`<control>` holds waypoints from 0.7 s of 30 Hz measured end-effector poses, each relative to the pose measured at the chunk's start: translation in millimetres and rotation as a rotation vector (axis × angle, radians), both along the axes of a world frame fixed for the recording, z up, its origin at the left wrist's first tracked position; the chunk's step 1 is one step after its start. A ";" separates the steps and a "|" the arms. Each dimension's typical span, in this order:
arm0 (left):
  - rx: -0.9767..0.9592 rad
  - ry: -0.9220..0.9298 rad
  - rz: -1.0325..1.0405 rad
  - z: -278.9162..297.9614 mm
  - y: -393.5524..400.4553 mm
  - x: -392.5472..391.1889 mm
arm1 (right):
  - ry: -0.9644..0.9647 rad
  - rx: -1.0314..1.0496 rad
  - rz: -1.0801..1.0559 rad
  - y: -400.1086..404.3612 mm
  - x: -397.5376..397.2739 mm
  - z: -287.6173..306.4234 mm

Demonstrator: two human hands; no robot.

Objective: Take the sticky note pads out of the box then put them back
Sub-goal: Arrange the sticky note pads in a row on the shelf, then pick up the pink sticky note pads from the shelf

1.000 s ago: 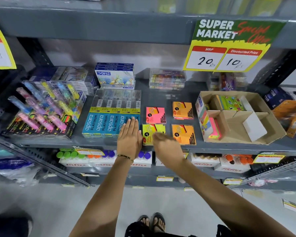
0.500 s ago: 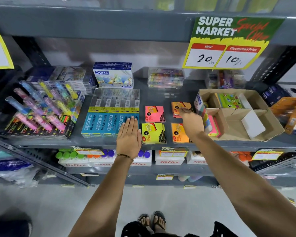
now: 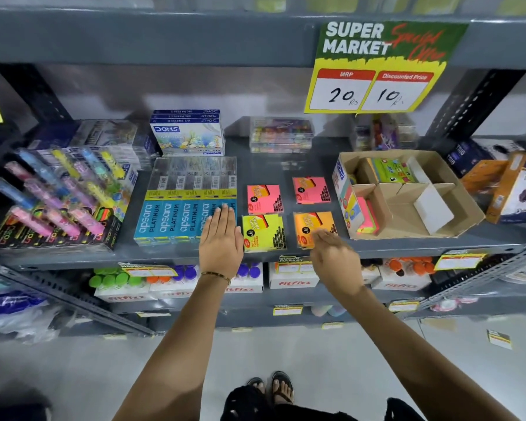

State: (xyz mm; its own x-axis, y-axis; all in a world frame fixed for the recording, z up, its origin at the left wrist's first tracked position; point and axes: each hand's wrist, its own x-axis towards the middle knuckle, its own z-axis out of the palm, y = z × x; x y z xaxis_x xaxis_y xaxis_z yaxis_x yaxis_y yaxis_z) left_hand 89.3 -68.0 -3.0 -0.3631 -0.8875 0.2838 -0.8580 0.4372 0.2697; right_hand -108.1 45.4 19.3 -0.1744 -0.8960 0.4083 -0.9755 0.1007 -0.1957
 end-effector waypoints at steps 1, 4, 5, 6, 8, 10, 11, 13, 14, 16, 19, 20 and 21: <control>0.000 0.000 0.002 0.3 -0.3 0.1 | -0.079 -0.027 -0.049 -8.2 -0.8 6.1; 0.011 0.003 0.002 1.2 0.0 -0.4 | -0.284 0.027 -0.217 -50.5 -11.2 22.7; 0.013 0.001 0.000 1.4 -0.4 -0.4 | -0.336 0.109 -0.261 -68.4 -15.1 27.0; 0.012 0.001 -0.002 1.6 -0.5 -0.3 | -0.373 0.203 -0.292 -85.0 -17.9 29.9; 0.014 0.007 -0.003 2.3 -1.6 0.0 | -0.392 0.362 -0.334 -112.1 -20.4 29.7; 0.012 0.006 -0.017 2.2 -1.5 0.4 | -0.375 0.464 -0.372 -125.3 -23.4 23.1; 0.010 0.005 -0.024 1.7 -1.3 0.7 | -0.357 0.487 -0.380 -127.8 -25.5 19.5; 0.012 0.008 -0.025 1.3 -2.5 1.5 | -0.336 0.453 -0.378 -130.1 -29.1 17.2; 0.011 0.013 -0.024 1.0 -3.0 1.7 | -0.339 0.411 -0.381 -130.5 -29.6 17.9; 0.011 0.020 -0.024 0.6 -3.0 0.9 | -0.343 0.325 -0.387 -130.2 -24.8 21.0; 0.001 0.027 -0.022 0.0 -3.0 0.4 | -0.343 0.286 -0.315 -132.9 3.3 24.4; -0.001 0.027 -0.024 -0.1 -3.2 0.8 | -0.358 0.290 -0.288 -134.9 15.4 24.9; -0.006 0.026 -0.027 -0.2 -3.1 1.0 | -0.370 0.298 -0.268 -137.4 26.9 24.7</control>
State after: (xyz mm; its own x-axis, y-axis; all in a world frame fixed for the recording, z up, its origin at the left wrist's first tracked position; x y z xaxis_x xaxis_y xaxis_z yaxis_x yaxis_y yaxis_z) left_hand 90.2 -71.0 -3.2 -0.3792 -0.8758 0.2987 -0.8386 0.4617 0.2892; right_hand -81.2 -92.0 44.0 -0.4963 -0.8681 0.0116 -0.7795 0.4397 -0.4462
